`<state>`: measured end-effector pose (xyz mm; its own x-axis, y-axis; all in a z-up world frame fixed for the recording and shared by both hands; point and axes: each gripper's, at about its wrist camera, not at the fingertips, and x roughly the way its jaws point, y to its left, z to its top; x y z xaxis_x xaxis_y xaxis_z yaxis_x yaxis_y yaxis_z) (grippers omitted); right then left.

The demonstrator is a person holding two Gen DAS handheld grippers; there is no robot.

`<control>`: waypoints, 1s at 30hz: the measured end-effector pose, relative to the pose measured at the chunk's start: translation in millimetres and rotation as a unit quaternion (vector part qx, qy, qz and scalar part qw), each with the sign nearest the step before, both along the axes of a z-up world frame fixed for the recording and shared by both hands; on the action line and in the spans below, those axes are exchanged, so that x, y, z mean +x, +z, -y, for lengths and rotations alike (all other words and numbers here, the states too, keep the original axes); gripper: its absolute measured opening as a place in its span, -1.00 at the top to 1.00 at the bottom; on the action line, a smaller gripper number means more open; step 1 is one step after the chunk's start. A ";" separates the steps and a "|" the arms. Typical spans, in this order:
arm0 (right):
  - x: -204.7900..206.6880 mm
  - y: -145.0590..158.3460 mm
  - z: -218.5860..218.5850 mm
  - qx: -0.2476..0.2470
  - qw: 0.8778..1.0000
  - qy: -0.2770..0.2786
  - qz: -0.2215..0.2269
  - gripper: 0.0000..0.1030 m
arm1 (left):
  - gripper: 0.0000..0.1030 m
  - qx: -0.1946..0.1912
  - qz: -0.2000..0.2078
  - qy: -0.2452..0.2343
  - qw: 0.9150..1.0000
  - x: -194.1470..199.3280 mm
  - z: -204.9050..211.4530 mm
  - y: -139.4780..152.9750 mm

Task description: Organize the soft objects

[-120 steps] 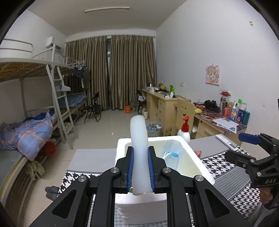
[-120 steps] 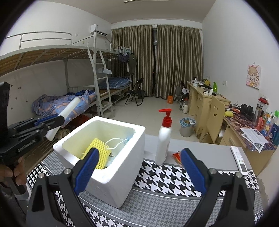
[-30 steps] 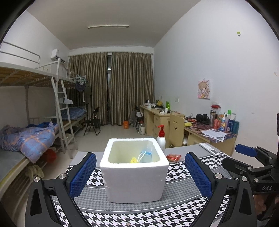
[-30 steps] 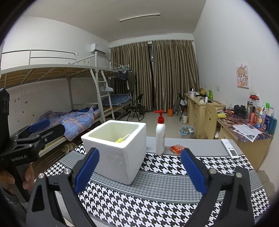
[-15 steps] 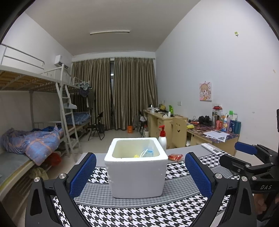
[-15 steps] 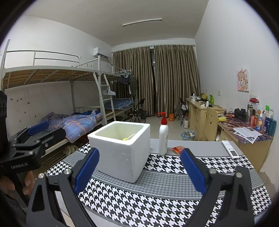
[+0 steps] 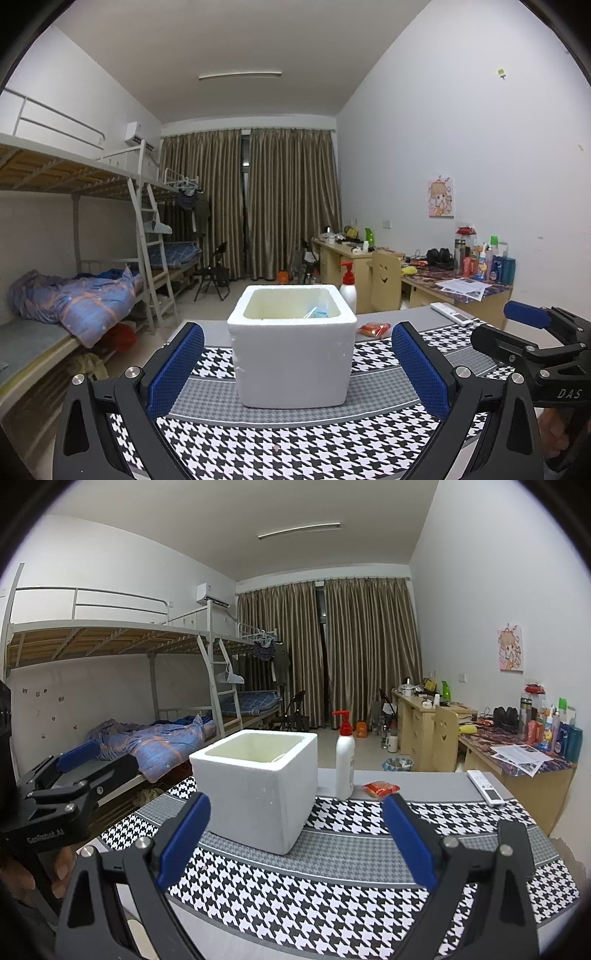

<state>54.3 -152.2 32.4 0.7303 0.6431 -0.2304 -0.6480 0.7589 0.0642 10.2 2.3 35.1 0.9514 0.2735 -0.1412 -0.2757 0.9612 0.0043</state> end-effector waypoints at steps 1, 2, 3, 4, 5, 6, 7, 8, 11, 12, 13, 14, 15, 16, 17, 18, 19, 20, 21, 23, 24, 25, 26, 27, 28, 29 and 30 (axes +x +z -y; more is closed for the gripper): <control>-0.6 -1.6 0.1 0.000 1.000 0.000 -0.001 -0.88 | -0.98 -0.002 -0.002 -0.001 1.000 -0.6 0.2 -1.8; -0.9 -2.1 0.0 -0.001 1.000 -0.002 -0.003 -0.88 | -0.98 -0.002 -0.002 -0.001 1.000 -1.8 0.8 -3.0; -2.9 -3.0 0.3 -0.001 1.000 -0.004 -0.002 -0.88 | -0.98 -0.001 -0.002 0.002 1.000 -2.8 1.2 -4.1; -5.0 -3.3 0.8 -0.001 1.000 -0.004 0.001 -0.88 | -0.98 0.000 -0.001 0.004 1.000 -3.5 1.2 -4.7; -5.8 -2.5 0.7 -0.001 1.000 -0.004 0.002 -0.88 | -0.98 0.000 0.000 0.007 1.000 -4.8 1.1 -5.4; -7.2 -2.9 1.5 0.000 1.000 -0.005 0.004 -0.88 | -0.98 -0.001 0.000 0.007 1.000 -6.3 0.8 -6.3; -8.7 -3.1 1.7 0.000 1.000 -0.004 0.006 -0.88 | -0.98 -0.001 -0.001 0.007 1.000 -7.4 1.0 -7.3; -9.5 -3.9 1.6 0.001 1.000 -0.004 0.006 -0.88 | -0.98 -0.002 -0.002 0.008 1.000 -8.3 1.1 -7.7; -10.2 -6.1 0.4 0.000 1.000 -0.004 0.005 -0.88 | -0.98 -0.003 -0.001 0.010 1.000 -12.1 1.1 -9.7; -10.1 -7.7 -0.2 -0.001 1.000 -0.004 0.004 -0.88 | -0.98 -0.004 -0.003 0.011 1.000 -12.6 0.7 -10.7; -10.0 -8.8 -0.7 -0.001 1.000 -0.004 0.003 -0.88 | -0.98 -0.006 -0.004 0.010 1.000 -13.3 0.3 -12.3; -9.9 -9.6 -0.9 -0.001 1.000 -0.004 0.003 -0.88 | -0.98 -0.006 -0.005 0.010 1.000 -12.9 -0.1 -12.6; -9.6 -10.5 -0.9 -0.001 1.000 -0.004 0.001 -0.88 | -0.98 -0.006 -0.006 0.010 1.000 -13.3 0.2 -13.6; -10.0 -11.4 -0.9 -0.001 1.000 -0.003 0.001 -0.88 | -0.98 -0.006 -0.005 0.010 1.000 -14.2 0.1 -14.4; -10.4 -12.0 -1.1 -0.001 1.000 -0.003 0.001 -0.88 | -0.98 -0.006 -0.004 0.010 1.000 -15.0 0.2 -15.0; -11.0 -12.9 -1.5 -0.002 1.000 -0.003 0.001 -0.88 | -0.98 -0.005 -0.005 0.010 1.000 -15.0 0.7 -15.6; -11.6 -13.8 -1.7 -0.003 1.000 -0.002 0.002 -0.88 | -0.98 -0.002 -0.006 0.012 1.000 -15.5 1.3 -16.6; -11.9 -13.9 -2.0 -0.003 1.000 -0.002 0.002 -0.88 | -0.98 -0.002 -0.006 0.013 1.000 -16.7 1.1 -17.2; -12.4 -14.6 -2.2 -0.004 1.000 -0.002 0.001 -0.88 | -0.98 -0.002 -0.006 0.014 1.000 -16.2 0.8 -17.5; -14.0 -15.8 -3.0 -0.006 1.000 -0.002 0.001 -0.88 | -0.98 -0.004 -0.008 0.014 1.000 -16.6 0.6 -19.3; -14.8 -16.2 -2.6 -0.004 1.000 -0.003 0.000 -0.88 | -0.98 -0.007 -0.008 0.012 1.000 -17.6 0.2 -20.0; -15.4 -16.7 -2.3 -0.002 1.000 -0.002 -0.001 -0.88 | -0.98 -0.008 -0.008 0.011 1.000 -19.0 0.0 -20.7; -16.3 -17.3 -2.7 -0.002 1.000 0.000 -0.002 -0.88 | -0.98 -0.007 -0.007 0.011 1.000 -20.3 0.3 -21.5; -16.9 -17.8 -3.3 -0.002 1.000 0.001 -0.003 -0.88 | -0.98 -0.006 -0.008 0.011 1.000 -20.2 -0.1 -21.5; -18.1 -18.3 -3.9 -0.003 1.000 0.000 -0.002 -0.88 | -0.98 -0.006 -0.009 0.012 1.000 -21.2 -0.3 -22.2; -19.2 -18.7 -4.6 -0.004 1.000 0.000 -0.001 -0.88 | -0.98 -0.006 -0.011 0.012 1.000 -21.9 -0.6 -22.7; -20.7 -19.1 -5.5 -0.006 1.000 0.002 0.001 -0.88 | -0.98 -0.004 -0.012 0.012 1.000 -22.5 -0.3 -23.3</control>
